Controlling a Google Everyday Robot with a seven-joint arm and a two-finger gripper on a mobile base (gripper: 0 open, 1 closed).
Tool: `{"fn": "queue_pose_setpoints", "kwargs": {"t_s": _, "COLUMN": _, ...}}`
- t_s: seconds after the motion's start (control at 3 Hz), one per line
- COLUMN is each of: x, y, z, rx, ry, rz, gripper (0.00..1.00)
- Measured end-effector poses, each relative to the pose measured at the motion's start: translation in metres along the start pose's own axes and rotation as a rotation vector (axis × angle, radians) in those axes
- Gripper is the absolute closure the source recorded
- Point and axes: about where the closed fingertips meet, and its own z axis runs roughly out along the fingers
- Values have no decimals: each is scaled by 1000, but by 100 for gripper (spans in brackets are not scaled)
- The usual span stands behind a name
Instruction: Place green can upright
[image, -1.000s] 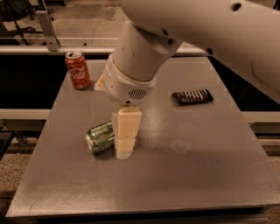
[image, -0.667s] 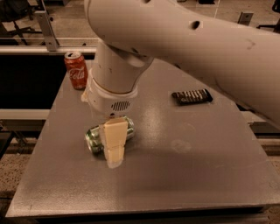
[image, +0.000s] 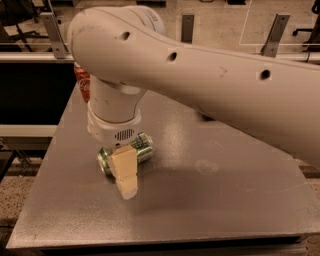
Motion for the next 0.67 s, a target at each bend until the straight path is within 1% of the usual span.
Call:
{"fn": "queue_pose_setpoints", "kwargs": {"t_s": 0.33, "x": 9, "y": -6, "z": 12, "rx": -31, "ry": 20, "rz": -1, "gripper": 0}}
{"fn": "queue_pose_setpoints", "kwargs": {"t_s": 0.67, "x": 17, "y": -11, "z": 16, "rx": -50, "ry": 23, "rz": 6, "gripper": 19}}
